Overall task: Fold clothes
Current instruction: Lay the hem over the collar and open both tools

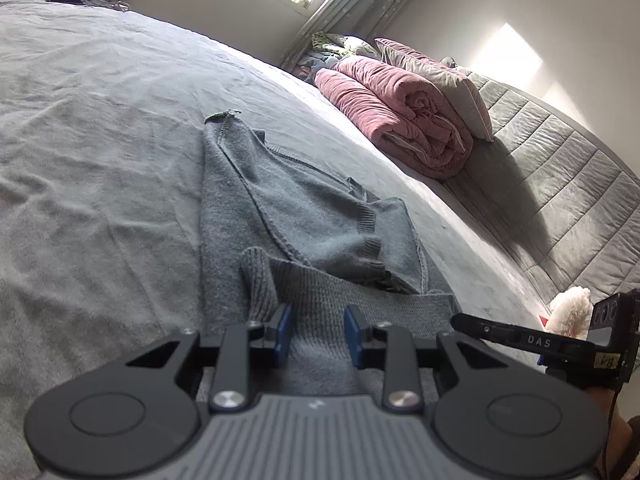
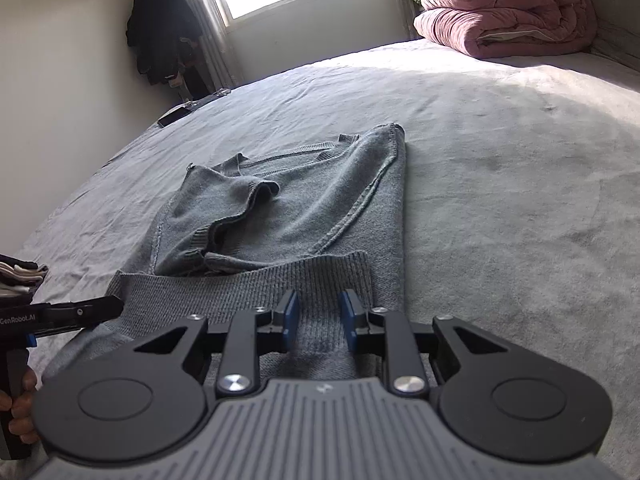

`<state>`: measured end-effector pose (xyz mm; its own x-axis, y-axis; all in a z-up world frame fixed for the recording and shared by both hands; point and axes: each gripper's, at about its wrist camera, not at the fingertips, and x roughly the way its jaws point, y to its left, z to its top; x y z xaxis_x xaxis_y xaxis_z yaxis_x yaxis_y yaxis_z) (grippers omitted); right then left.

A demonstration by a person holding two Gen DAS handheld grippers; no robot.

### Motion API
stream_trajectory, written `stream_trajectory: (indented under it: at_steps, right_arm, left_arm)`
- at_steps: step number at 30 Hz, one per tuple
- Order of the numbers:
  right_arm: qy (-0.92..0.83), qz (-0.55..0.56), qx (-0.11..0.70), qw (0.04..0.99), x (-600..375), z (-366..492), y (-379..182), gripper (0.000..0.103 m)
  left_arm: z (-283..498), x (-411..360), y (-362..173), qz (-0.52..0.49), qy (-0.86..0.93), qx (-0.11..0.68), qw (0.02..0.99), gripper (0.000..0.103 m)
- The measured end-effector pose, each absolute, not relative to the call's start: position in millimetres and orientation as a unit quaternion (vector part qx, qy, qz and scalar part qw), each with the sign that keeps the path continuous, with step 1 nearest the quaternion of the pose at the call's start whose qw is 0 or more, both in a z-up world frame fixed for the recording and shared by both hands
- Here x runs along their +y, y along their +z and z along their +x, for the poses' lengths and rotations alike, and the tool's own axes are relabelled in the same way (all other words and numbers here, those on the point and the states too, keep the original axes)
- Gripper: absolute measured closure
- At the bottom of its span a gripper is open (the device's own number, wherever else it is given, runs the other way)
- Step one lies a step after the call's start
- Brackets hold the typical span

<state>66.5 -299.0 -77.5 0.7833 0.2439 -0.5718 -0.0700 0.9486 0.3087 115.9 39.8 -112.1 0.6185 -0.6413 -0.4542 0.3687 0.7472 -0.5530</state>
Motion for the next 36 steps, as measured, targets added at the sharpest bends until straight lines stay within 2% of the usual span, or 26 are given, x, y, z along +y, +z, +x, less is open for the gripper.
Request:
stream_trajectory:
  at_steps: [4,5,7,14,20,23,32,36]
  right_arm:
    - [0.08,0.138,0.311,0.937,-295,61,-70,0.079]
    - [0.082,0.137,0.307,0.938,-294,59,-67,0.073]
    - [0.096,0.131,0.296,0.941,-287,52,-58,0.069]
    - [0.202,0.032,0.297,0.933,-239,18,-53,0.07]
    - [0.225,-0.058,0.315,0.92,-218,-6,-74,0.071]
    - [0.225,-0.057,0.312,0.921,-228,-15,-75,0.074]
    - [0.193,-0.032,0.313,0.929,-268,-36,-73,0.074]
    - [0.176,-0.027,0.32,0.931,-282,-42,-73,0.074]
  left_arm:
    - [114,42,-106,-0.22,-0.279,0.335,0.873,0.075]
    - [112,41,-101,-0.22,-0.277,0.336,0.873,0.074]
    - [104,39,-91,-0.216,-0.291,0.326,0.873,0.073]
    - [63,8,-73,-0.123,-0.388,0.319,0.856,0.07]
    - [39,2,-90,-0.048,-0.401,0.339,0.85,0.07]
    - [32,15,-93,-0.052,-0.407,0.333,0.849,0.071]
    - [20,60,-96,-0.087,-0.403,0.342,0.844,0.07]
    - [18,75,-101,-0.1,-0.391,0.361,0.841,0.066]
